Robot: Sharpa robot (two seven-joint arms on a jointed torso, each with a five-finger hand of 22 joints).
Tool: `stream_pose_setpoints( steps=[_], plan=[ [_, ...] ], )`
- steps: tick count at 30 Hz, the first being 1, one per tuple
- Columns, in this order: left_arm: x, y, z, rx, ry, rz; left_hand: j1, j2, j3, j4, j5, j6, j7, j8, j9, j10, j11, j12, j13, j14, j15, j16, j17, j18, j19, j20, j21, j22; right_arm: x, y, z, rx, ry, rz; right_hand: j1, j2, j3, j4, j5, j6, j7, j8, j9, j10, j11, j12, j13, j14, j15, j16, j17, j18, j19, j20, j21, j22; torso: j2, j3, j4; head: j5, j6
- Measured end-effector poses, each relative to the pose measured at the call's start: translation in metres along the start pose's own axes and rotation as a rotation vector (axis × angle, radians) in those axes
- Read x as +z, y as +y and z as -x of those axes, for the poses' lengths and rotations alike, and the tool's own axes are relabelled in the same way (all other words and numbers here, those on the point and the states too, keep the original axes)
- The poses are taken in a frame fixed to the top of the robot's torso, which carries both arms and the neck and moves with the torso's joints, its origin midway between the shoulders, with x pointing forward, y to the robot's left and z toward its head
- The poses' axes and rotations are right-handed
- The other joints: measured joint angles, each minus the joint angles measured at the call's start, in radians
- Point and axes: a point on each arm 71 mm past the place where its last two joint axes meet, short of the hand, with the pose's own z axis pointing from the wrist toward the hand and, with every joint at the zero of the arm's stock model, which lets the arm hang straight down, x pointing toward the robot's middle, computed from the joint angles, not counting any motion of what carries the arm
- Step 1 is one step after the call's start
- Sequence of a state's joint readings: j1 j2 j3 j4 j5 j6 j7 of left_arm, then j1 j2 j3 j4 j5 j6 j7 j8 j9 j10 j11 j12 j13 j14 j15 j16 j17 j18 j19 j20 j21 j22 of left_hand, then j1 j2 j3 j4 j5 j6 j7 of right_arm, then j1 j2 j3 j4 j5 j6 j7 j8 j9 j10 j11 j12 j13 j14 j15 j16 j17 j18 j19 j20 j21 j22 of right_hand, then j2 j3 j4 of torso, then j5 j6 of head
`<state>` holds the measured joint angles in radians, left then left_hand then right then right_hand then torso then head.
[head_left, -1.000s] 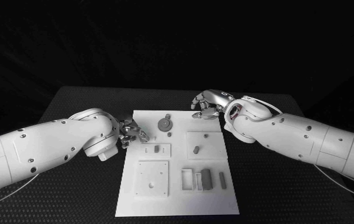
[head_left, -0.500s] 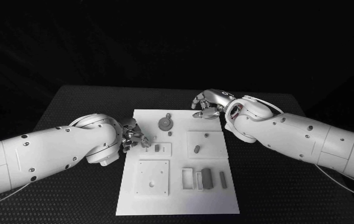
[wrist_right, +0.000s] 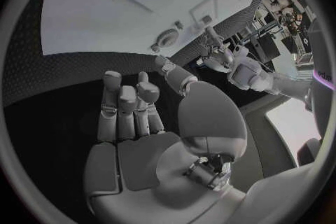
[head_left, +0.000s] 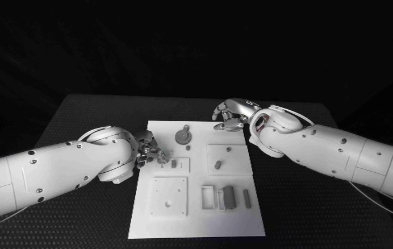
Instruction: Assemble the parts on the task board
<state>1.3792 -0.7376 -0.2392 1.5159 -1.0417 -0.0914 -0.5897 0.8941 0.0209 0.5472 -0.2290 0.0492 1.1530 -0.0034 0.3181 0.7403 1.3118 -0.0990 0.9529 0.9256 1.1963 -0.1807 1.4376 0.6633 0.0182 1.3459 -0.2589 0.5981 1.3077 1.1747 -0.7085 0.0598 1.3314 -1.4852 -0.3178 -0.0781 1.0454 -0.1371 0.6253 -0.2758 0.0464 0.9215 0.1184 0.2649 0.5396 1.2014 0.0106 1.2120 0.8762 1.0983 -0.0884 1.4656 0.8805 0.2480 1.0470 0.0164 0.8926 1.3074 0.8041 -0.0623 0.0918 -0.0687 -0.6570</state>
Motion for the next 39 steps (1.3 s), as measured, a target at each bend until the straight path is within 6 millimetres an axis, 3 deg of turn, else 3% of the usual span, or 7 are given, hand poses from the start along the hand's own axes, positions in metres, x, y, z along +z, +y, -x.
stream_pose_setpoints(
  steps=[23,39],
  plan=[
    [0.0019,-0.0005,-0.0081,0.068,0.020,0.010,-0.020,0.007,0.015,-0.010,0.000,0.015,-0.002,0.004,-0.008,0.009,-0.009,0.006,-0.007,0.009,-0.001,0.010,0.000,-0.002,0.012,0.007,0.011,0.000,-0.0006,-0.0005,0.0003,0.001,0.001,-0.001,0.000,0.000,0.000,0.000,0.000,0.002,0.002,0.000,0.000,0.000,0.000,0.000,-0.001,0.000,0.000,0.000,0.000,0.000,0.000,0.000,0.000,0.000,0.000,0.0000,0.0003,-0.002,-0.007],
    [0.0016,0.0011,-0.0068,0.106,0.003,0.014,-0.029,0.011,0.016,-0.011,0.000,0.019,-0.002,0.010,-0.011,0.014,-0.007,0.006,-0.008,0.009,-0.001,0.010,-0.001,-0.002,0.012,0.009,0.011,0.000,-0.0010,-0.0007,0.0004,0.001,0.001,-0.001,0.000,0.000,0.000,0.000,0.000,0.002,0.002,0.000,0.000,0.000,0.000,0.000,-0.001,0.000,0.000,0.000,0.000,0.000,0.000,0.000,0.000,0.000,0.000,-0.0005,0.0000,0.001,-0.004]
  ],
)
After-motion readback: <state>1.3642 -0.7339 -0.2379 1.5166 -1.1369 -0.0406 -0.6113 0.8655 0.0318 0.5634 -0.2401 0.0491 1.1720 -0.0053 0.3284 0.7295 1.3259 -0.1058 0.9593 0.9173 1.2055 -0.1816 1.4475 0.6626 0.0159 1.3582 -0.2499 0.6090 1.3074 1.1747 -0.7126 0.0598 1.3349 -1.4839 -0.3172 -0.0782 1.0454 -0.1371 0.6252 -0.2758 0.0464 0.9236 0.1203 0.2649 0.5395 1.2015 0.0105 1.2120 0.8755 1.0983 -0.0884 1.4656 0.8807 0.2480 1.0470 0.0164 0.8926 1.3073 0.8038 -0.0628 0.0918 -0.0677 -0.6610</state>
